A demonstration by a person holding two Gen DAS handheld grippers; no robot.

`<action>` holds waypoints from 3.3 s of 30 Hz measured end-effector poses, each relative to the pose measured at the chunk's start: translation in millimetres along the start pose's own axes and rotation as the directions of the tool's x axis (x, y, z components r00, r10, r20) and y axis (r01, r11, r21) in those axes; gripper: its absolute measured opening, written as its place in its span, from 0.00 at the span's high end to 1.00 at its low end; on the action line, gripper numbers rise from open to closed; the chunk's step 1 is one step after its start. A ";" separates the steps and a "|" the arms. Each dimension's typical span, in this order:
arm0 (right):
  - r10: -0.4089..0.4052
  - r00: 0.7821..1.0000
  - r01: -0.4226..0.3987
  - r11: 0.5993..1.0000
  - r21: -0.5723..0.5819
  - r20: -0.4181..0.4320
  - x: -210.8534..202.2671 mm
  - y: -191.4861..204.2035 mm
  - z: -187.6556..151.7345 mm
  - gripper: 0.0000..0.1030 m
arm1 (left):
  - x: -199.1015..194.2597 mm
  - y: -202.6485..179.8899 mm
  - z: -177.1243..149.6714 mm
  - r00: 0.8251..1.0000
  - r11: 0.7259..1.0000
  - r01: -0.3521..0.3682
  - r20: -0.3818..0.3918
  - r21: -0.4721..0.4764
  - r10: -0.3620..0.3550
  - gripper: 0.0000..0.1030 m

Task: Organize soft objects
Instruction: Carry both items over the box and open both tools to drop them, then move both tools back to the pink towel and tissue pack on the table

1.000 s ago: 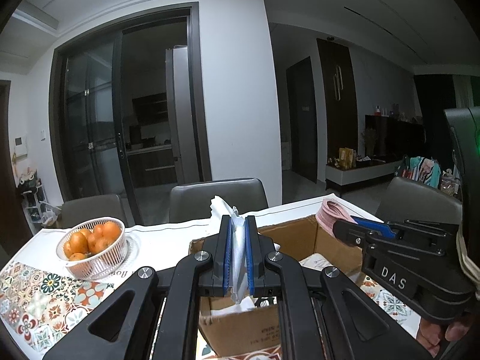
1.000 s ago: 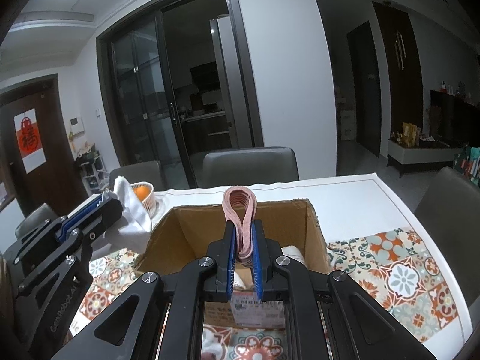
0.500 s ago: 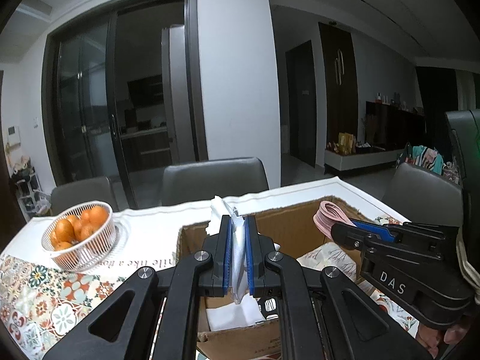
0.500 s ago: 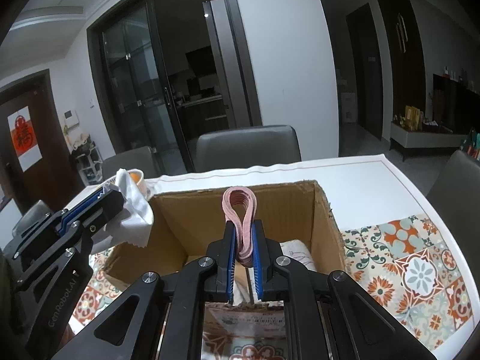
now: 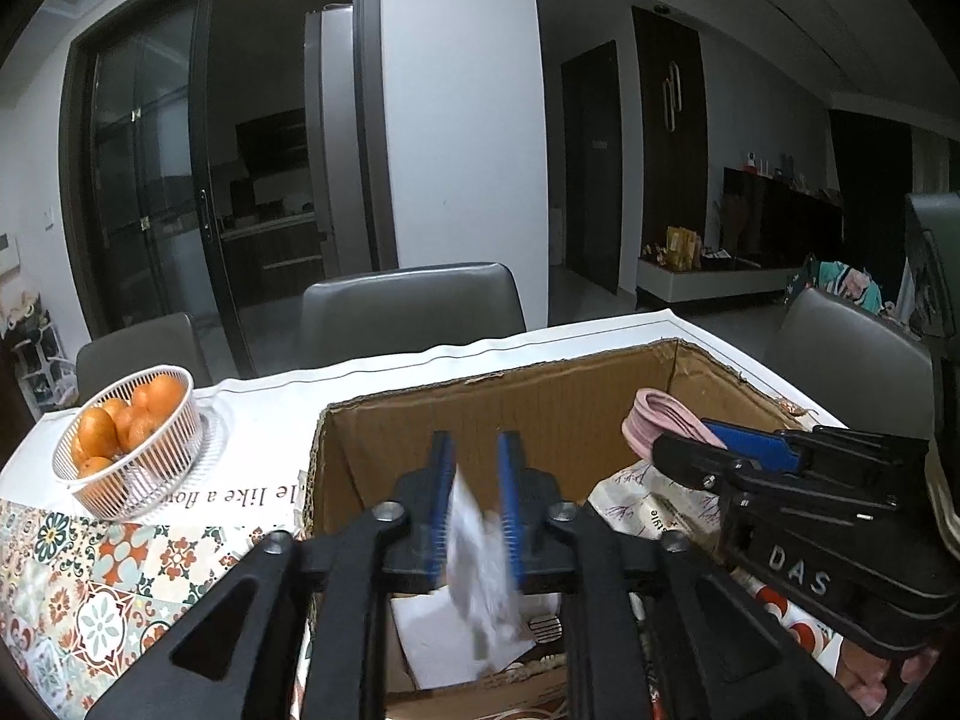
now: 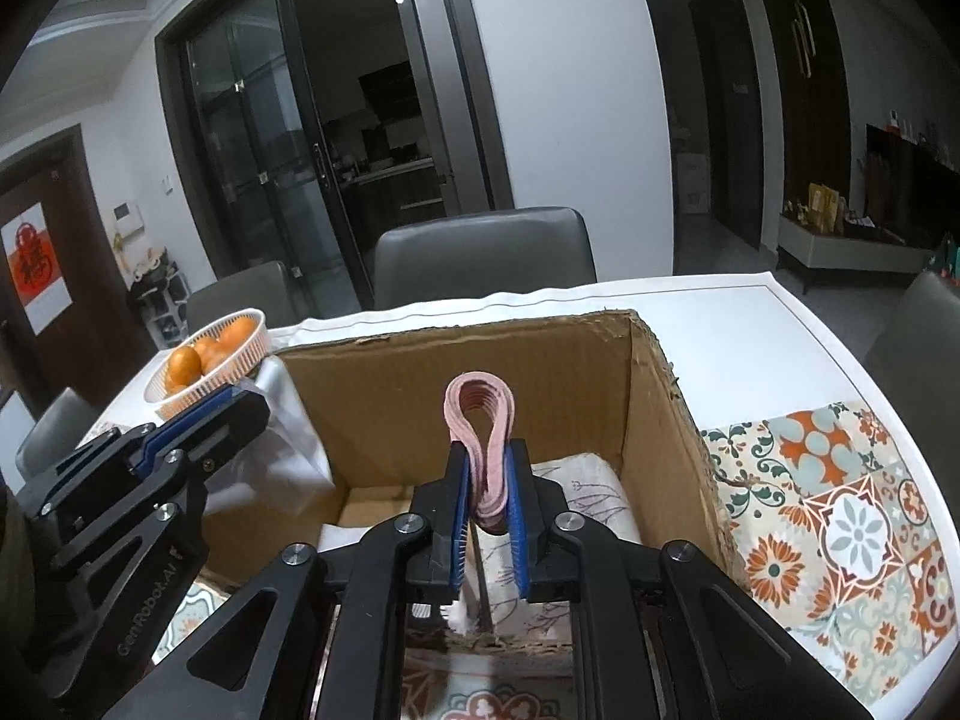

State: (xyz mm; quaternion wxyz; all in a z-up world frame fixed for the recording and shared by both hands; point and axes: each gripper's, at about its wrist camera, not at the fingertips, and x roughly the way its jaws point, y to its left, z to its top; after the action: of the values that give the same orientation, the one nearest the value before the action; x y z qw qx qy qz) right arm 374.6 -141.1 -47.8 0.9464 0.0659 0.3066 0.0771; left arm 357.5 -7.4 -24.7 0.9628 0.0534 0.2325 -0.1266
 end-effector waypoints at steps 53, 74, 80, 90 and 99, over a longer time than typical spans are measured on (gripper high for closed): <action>0.056 0.998 -0.056 0.996 -0.069 0.001 -120.1 56.1 -72.7 0.52 | -175.1 0.4 -73.2 0.994 0.994 -0.108 -0.019 -0.032 0.107 0.52; 0.070 0.989 -0.084 0.991 -0.103 -0.134 -107.3 63.6 -126.7 0.52 | -182.0 -14.5 -142.1 0.987 0.999 -0.031 -0.159 0.009 0.032 0.51; 0.069 0.983 -0.089 0.990 -0.111 -0.170 -97.4 64.4 -135.8 0.52 | -176.9 -21.6 -155.7 0.982 1.000 0.005 -0.190 0.020 -0.001 0.50; 0.086 0.969 -0.118 0.984 -0.131 -0.232 -71.5 71.0 -142.3 0.52 | -161.4 -31.9 -172.7 0.969 0.997 0.064 -0.242 0.044 -0.052 0.48; 0.091 0.951 -0.148 0.973 -0.175 -0.296 -38.5 83.2 -149.0 0.52 | -149.5 -38.2 -183.1 0.956 0.993 0.106 -0.281 0.059 -0.085 0.44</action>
State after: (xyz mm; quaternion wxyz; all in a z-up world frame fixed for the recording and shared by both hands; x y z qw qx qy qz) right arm 247.1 -55.3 -131.2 0.8876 -0.0207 0.4263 0.1730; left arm 139.2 18.2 -119.7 0.9109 0.0947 0.3628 -0.1726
